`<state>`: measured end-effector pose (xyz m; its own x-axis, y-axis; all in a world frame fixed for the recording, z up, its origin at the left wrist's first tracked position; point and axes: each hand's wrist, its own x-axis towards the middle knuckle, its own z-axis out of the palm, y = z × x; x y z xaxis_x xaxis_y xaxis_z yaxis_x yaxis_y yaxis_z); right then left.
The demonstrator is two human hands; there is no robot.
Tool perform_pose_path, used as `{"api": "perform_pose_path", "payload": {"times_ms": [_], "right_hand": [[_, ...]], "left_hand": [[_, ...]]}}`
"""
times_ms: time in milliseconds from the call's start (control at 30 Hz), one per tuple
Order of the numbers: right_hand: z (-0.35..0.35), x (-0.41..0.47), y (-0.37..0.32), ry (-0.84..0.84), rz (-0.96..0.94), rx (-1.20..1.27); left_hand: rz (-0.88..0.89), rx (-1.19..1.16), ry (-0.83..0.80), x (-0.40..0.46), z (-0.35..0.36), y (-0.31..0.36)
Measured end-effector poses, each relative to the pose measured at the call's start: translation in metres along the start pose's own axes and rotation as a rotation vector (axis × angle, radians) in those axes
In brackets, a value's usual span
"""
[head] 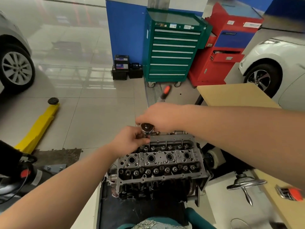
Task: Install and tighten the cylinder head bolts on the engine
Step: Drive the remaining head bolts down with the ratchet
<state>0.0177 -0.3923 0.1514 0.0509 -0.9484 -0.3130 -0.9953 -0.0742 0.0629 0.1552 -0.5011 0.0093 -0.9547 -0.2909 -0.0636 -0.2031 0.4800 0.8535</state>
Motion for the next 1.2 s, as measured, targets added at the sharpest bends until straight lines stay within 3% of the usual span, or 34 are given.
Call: {"api": "perform_pose_path", "payload": {"times_ms": [167,300,433,533,633,767,900,1000,1067,1200], "right_hand": [[0.005,0.005,-0.006,0.005,0.240,0.055],[0.028,-0.008,-0.018,0.048,0.404,0.244],[0.023,-0.003,-0.014,0.029,0.287,0.121],[0.007,-0.003,0.006,-0.052,0.030,0.050],[0.003,-0.002,0.013,-0.020,-0.131,-0.011],[0.013,-0.008,0.006,0.098,0.144,0.002],[0.048,-0.027,-0.025,0.118,0.492,0.426],[0.047,-0.017,-0.032,0.055,0.392,0.325],[0.031,-0.009,-0.019,0.017,0.306,0.176],[-0.001,0.004,0.009,-0.107,0.019,0.041]], "left_hand": [[-0.010,-0.101,0.126,-0.004,0.007,-0.007],[-0.014,-0.037,0.189,-0.003,0.025,-0.008],[0.024,-0.023,0.152,0.000,0.018,-0.008],[0.073,0.047,0.019,-0.001,0.008,-0.005],[0.052,0.101,0.012,-0.001,0.007,-0.007],[0.004,-0.182,0.174,-0.010,0.014,-0.010],[0.059,-0.128,0.235,-0.013,0.023,-0.004],[0.024,0.040,0.316,-0.010,0.030,-0.006],[0.003,0.026,0.337,-0.009,0.029,-0.008],[0.041,0.004,0.241,-0.007,0.020,-0.013]]}}
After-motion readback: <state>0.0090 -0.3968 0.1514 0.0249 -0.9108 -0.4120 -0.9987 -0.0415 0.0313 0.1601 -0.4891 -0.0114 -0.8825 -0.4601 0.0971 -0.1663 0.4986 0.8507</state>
